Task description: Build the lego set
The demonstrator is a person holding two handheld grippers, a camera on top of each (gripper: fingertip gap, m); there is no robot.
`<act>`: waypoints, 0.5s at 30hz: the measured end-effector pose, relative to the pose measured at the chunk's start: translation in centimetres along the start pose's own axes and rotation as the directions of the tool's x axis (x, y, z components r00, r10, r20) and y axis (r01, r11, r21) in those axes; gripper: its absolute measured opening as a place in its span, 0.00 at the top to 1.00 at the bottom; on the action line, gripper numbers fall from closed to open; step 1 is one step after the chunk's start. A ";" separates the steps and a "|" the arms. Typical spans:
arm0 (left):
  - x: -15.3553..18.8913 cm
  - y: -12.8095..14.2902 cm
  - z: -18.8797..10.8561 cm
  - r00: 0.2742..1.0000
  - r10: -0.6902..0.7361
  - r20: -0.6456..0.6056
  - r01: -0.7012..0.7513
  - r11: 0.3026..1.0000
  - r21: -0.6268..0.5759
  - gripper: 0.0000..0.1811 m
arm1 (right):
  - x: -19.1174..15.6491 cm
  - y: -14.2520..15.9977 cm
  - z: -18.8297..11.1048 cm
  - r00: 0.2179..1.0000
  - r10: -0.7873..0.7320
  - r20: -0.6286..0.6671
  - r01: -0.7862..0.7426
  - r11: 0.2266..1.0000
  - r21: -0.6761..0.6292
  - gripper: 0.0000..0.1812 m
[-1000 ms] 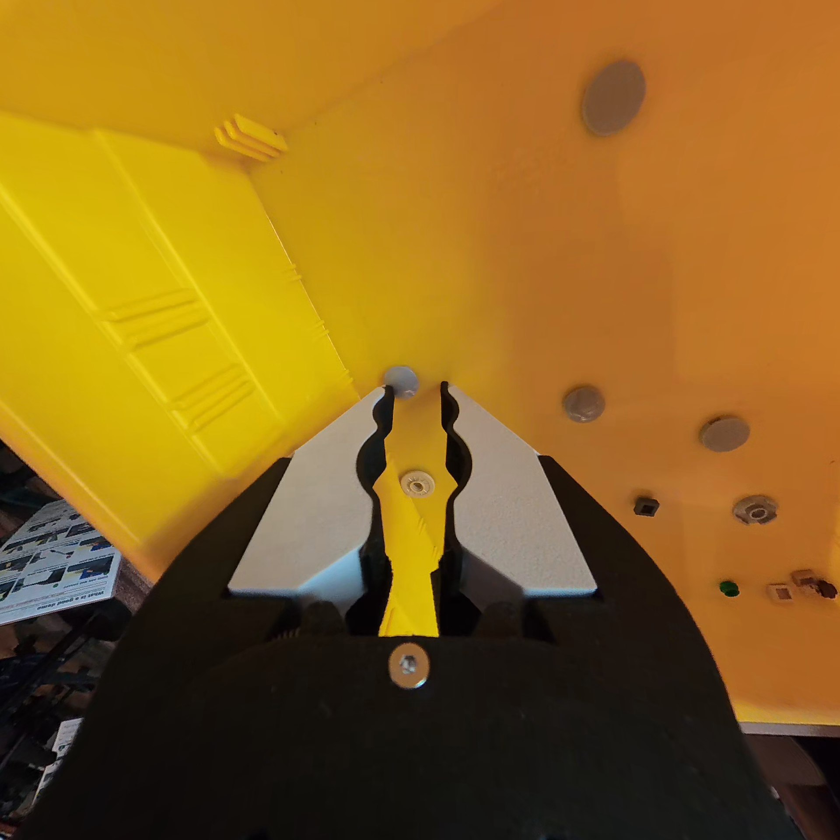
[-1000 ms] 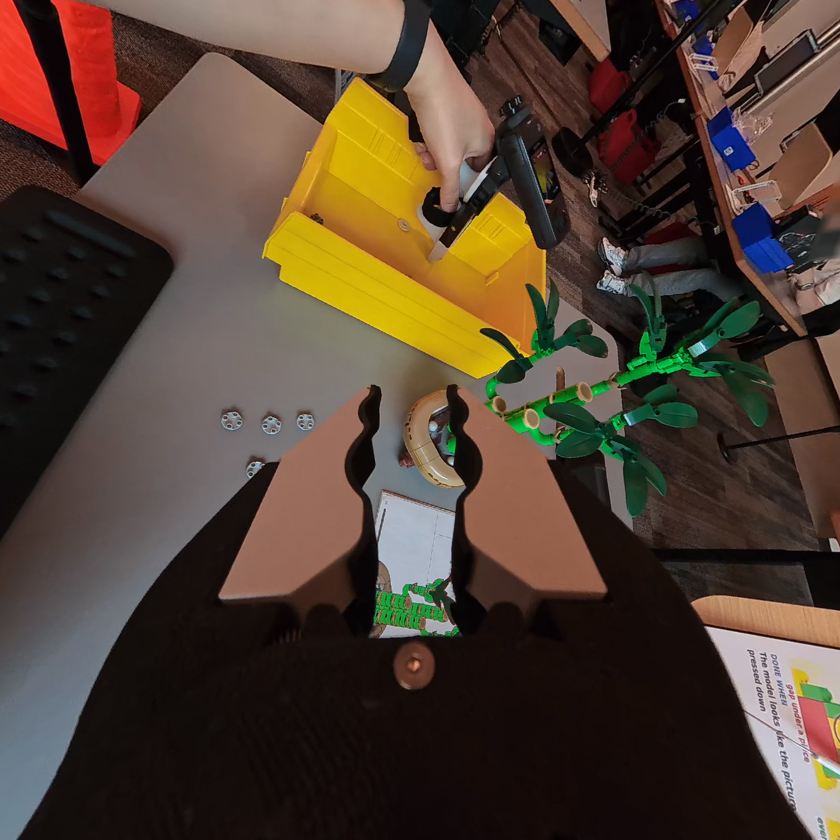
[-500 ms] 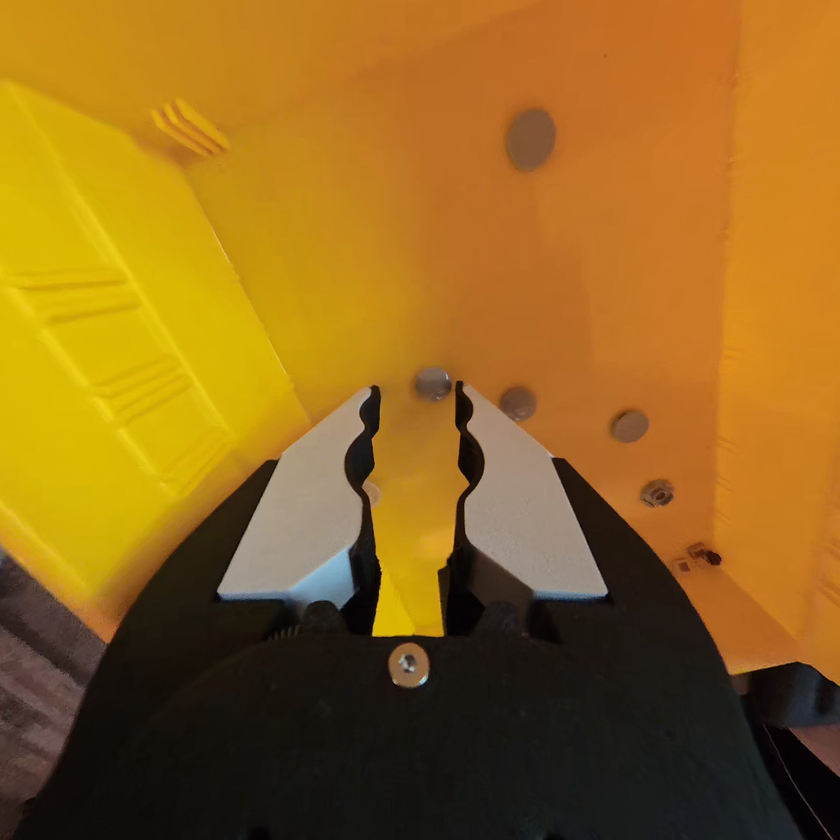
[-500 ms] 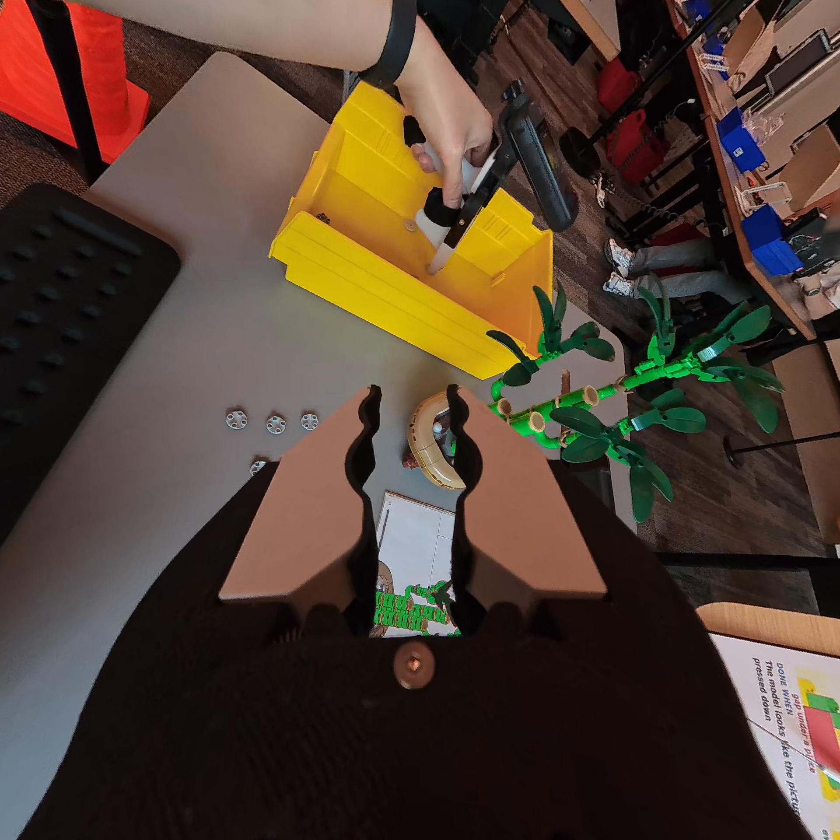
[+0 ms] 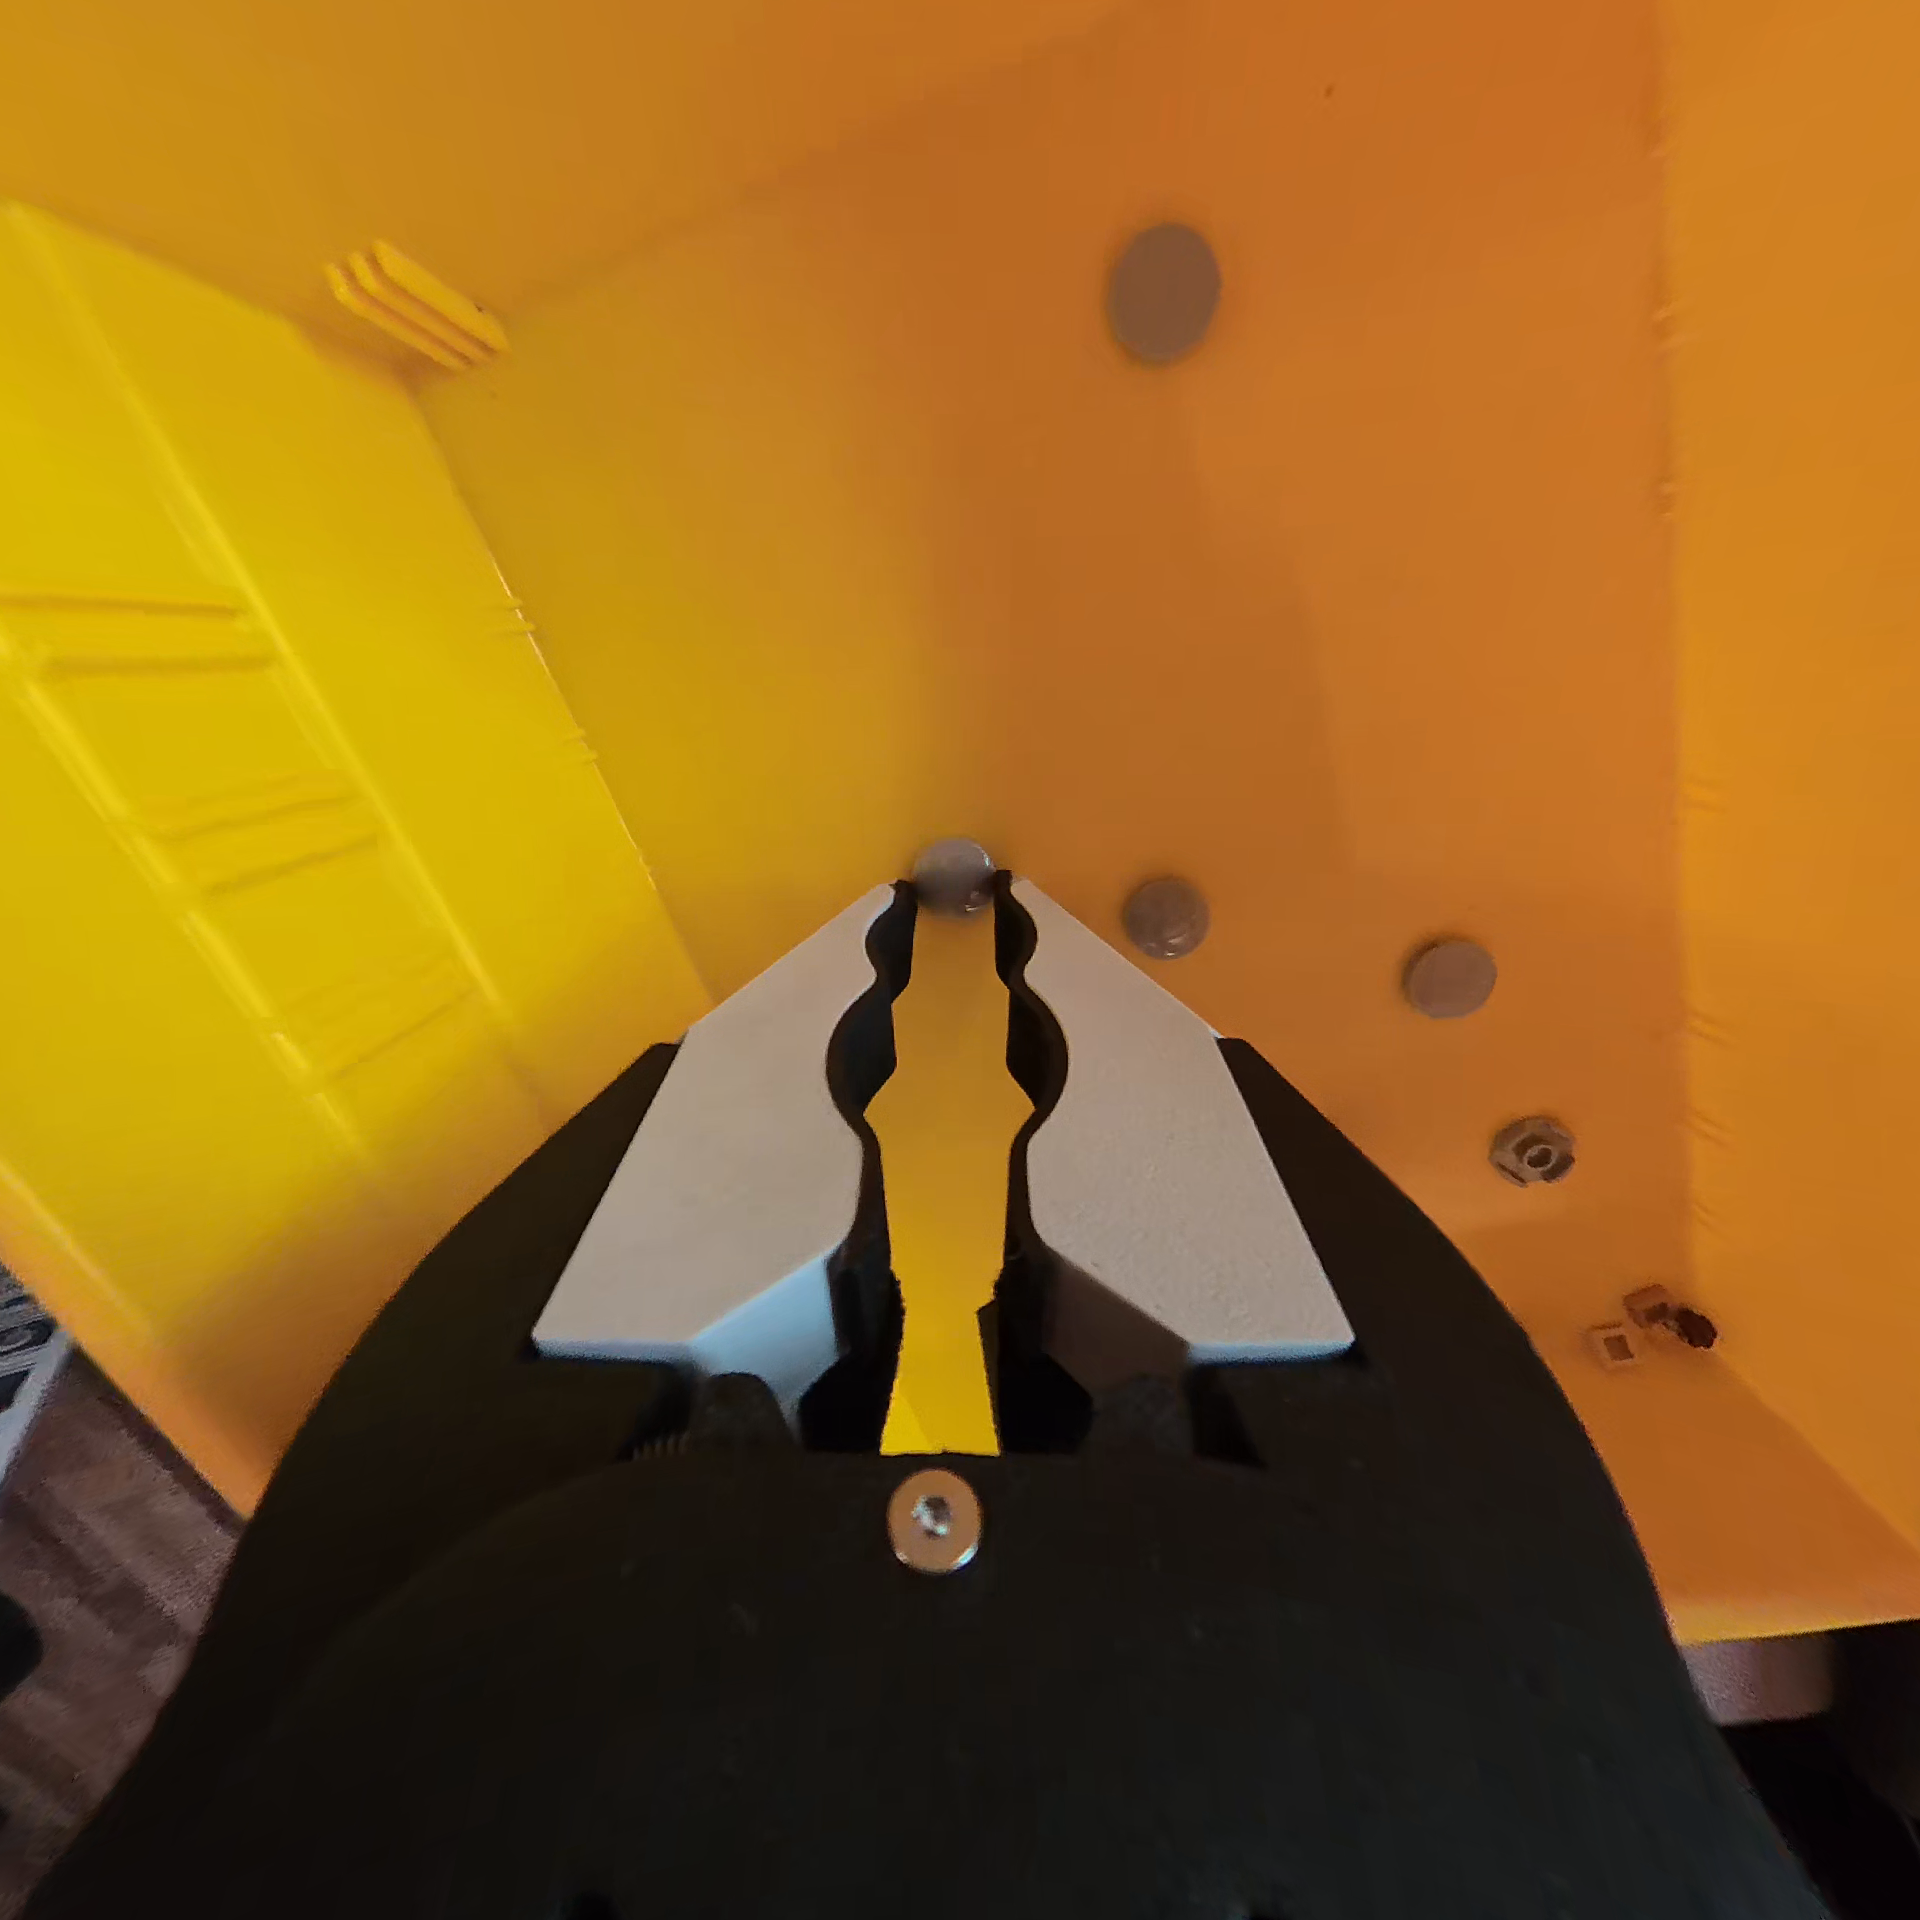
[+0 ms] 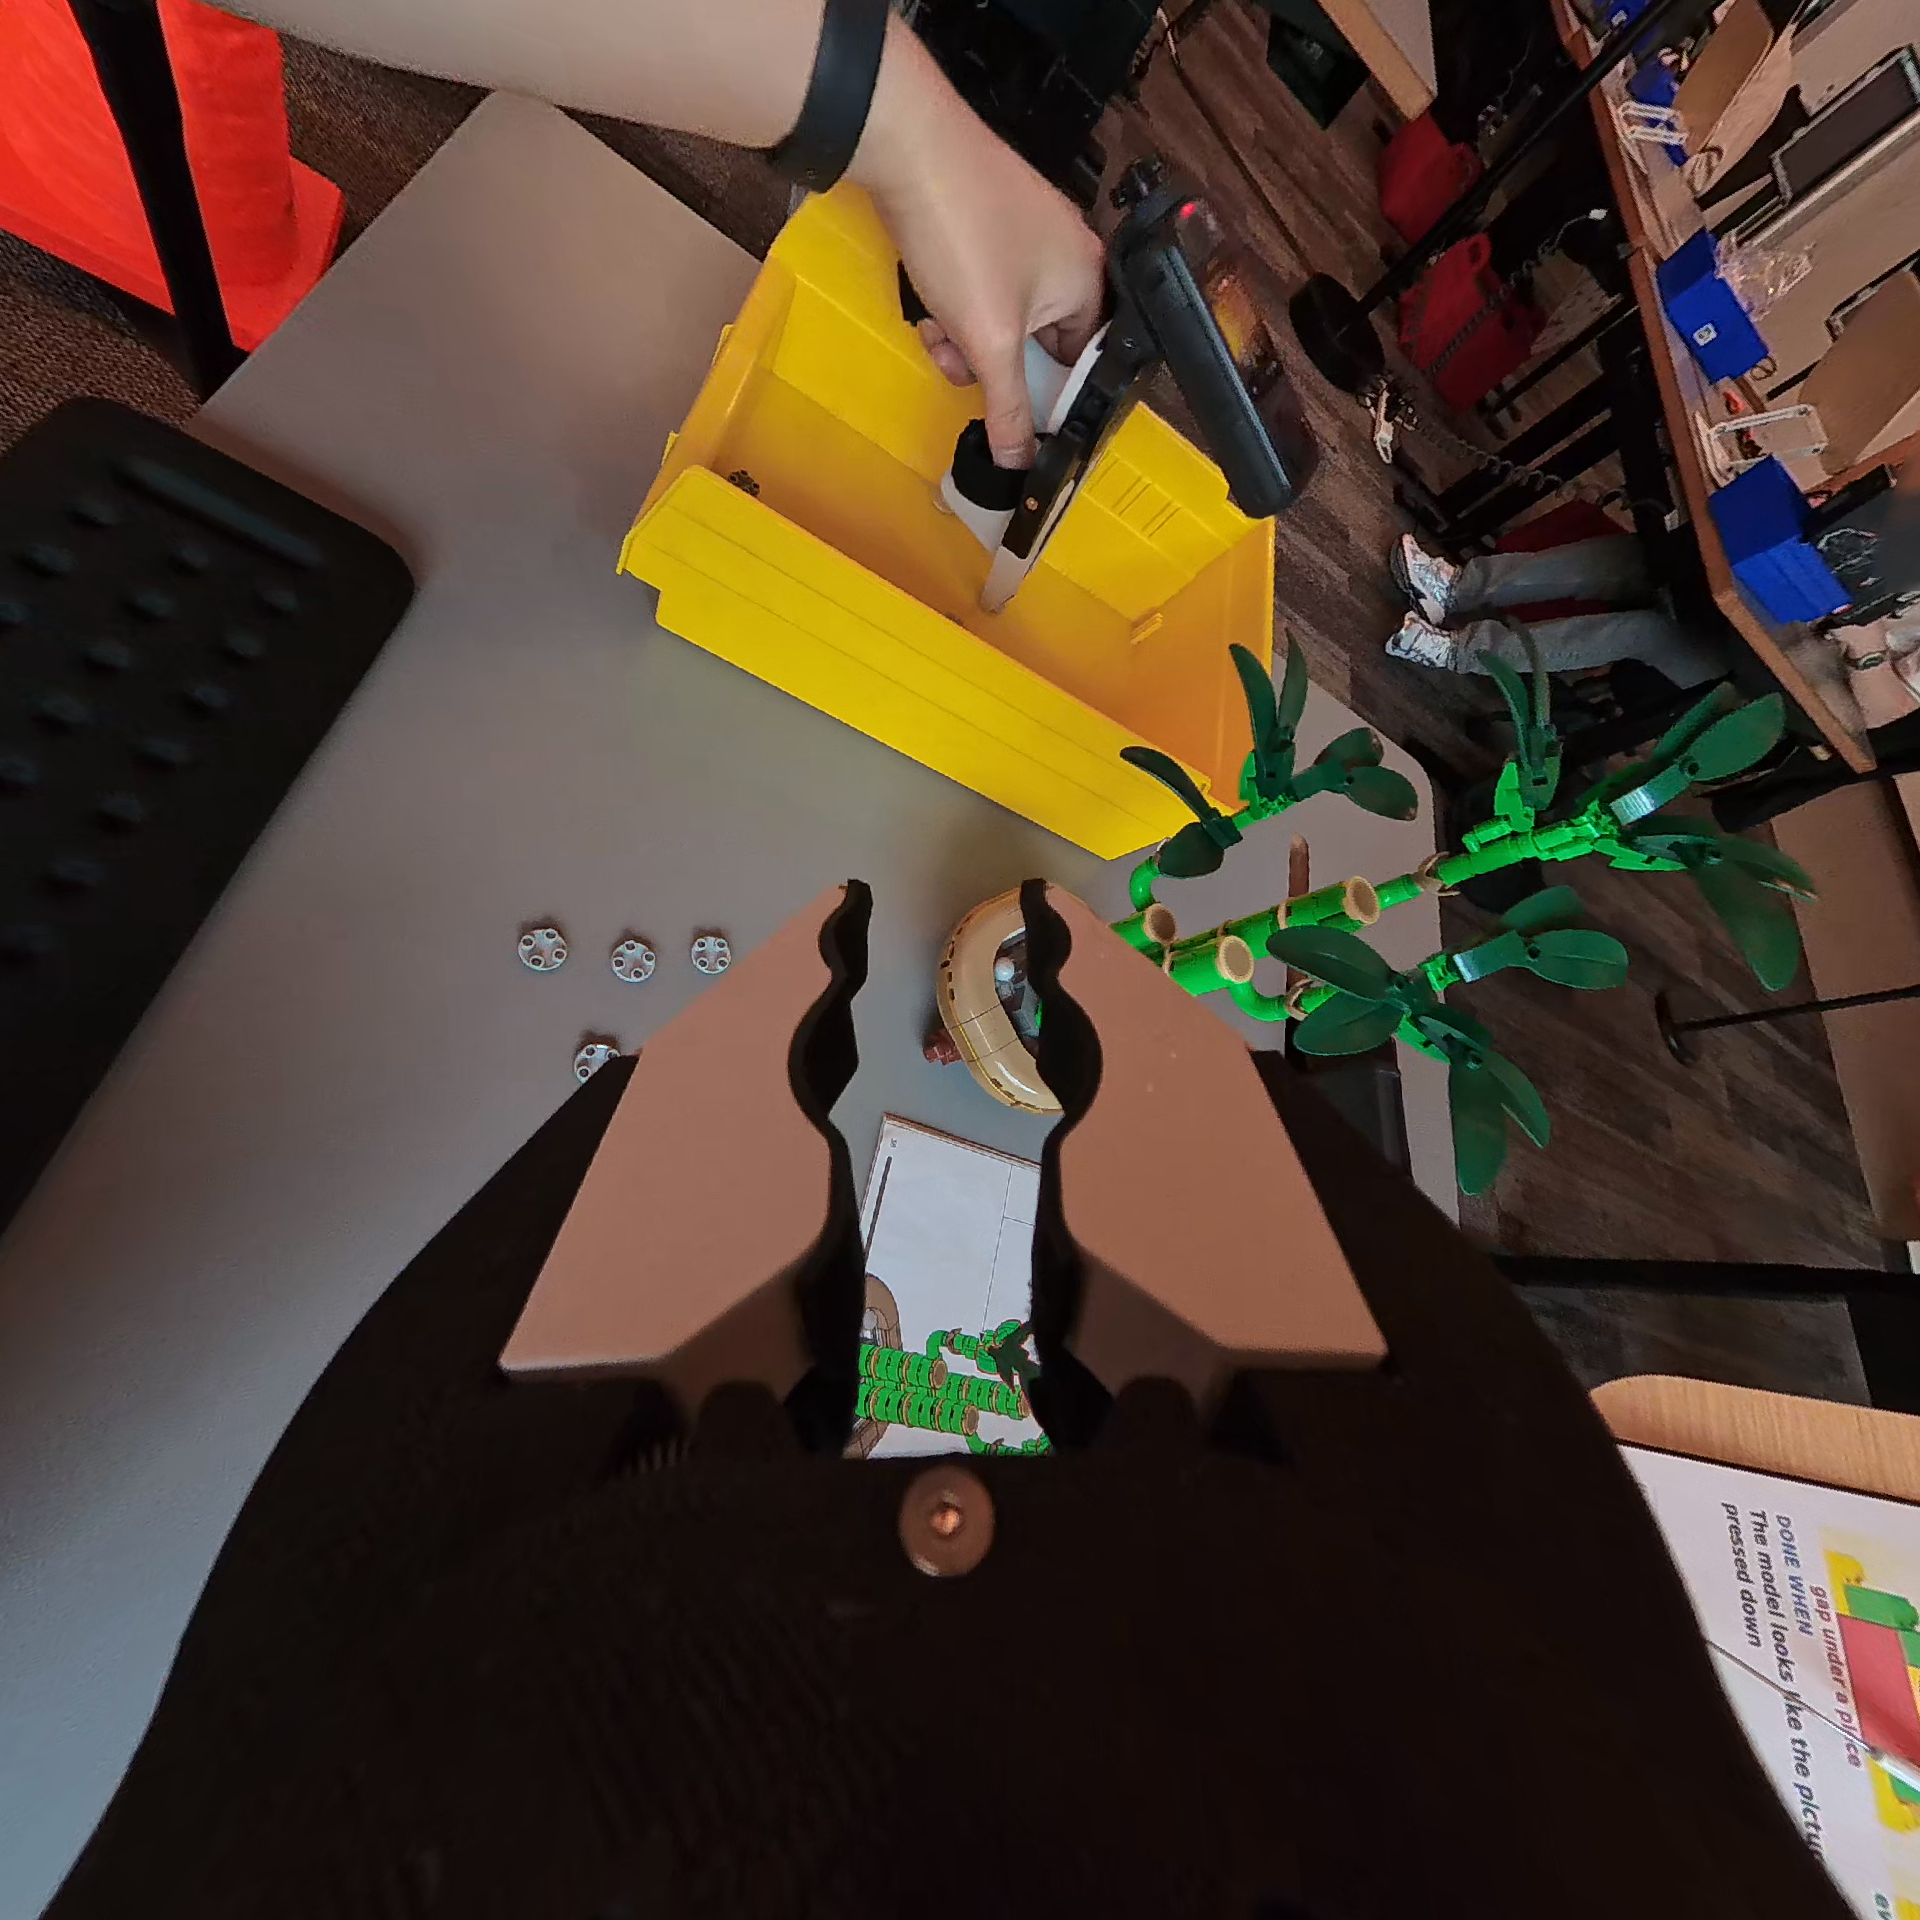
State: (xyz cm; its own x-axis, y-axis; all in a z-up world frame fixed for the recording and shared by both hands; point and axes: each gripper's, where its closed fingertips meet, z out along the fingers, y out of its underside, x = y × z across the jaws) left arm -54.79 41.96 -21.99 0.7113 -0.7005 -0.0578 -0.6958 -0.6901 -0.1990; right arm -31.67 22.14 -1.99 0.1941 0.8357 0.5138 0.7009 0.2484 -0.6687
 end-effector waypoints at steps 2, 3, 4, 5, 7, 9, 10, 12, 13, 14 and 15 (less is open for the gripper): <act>0.2 0.0 -0.3 0.999 -0.030 0.015 0.029 0.998 0.051 0.92 | 0.1 -0.1 -0.2 1.000 0.001 -0.004 -0.001 1.000 0.011 0.84; 0.3 -0.2 -0.7 0.999 -0.047 0.026 0.045 0.994 0.098 0.93 | 0.2 -0.2 -0.3 1.000 0.003 -0.006 -0.003 1.000 0.018 0.84; 0.5 -0.4 -1.3 0.997 -0.070 0.032 0.064 0.986 0.157 0.92 | 0.2 -0.2 -0.4 1.000 0.004 -0.010 -0.004 1.000 0.024 0.83; 0.8 -0.7 -2.2 0.995 -0.096 0.032 0.087 0.970 0.227 0.93 | 0.3 -0.2 -0.5 1.000 0.006 -0.013 -0.006 1.000 0.030 0.84; 2.0 -1.3 -4.4 0.989 -0.151 -0.006 0.141 0.911 0.387 0.93 | 0.6 -0.2 -0.8 1.000 0.012 -0.022 -0.011 0.999 0.038 0.84; 4.1 -1.8 -7.1 0.979 -0.181 -0.096 0.204 0.818 0.537 0.93 | 0.9 -0.3 -1.0 0.999 0.017 -0.035 -0.015 0.999 0.051 0.84; 5.8 -1.9 -8.5 0.972 -0.169 -0.164 0.234 0.768 0.597 0.93 | 1.0 -0.4 -1.1 0.999 0.019 -0.037 -0.017 0.998 0.060 0.84; 9.6 -1.7 -11.3 0.952 -0.109 -0.285 0.282 0.675 0.682 0.93 | 1.1 -0.6 -1.2 0.999 0.018 -0.043 -0.015 0.997 0.076 0.84; 11.6 -1.5 -12.6 0.940 -0.068 -0.335 0.299 0.639 0.709 0.93 | 1.1 -0.7 -1.3 0.999 0.017 -0.045 -0.013 0.997 0.081 0.84; 13.9 -1.2 -13.9 0.925 -0.020 -0.380 0.313 0.609 0.729 0.93 | 1.1 -0.9 -1.3 0.999 0.014 -0.043 -0.010 0.996 0.088 0.83; 16.1 -0.8 -15.2 0.906 0.031 -0.423 0.328 0.581 0.745 0.93 | 0.9 -1.1 -1.3 0.999 0.008 -0.036 -0.005 0.995 0.099 0.83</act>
State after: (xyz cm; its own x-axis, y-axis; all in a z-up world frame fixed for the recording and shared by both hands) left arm -44.25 28.47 -7.92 0.5809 -0.7324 0.3551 -0.0968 -0.4953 -0.8633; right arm -31.36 22.00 -0.12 0.2245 0.8195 0.5273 0.6286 0.2917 -0.7210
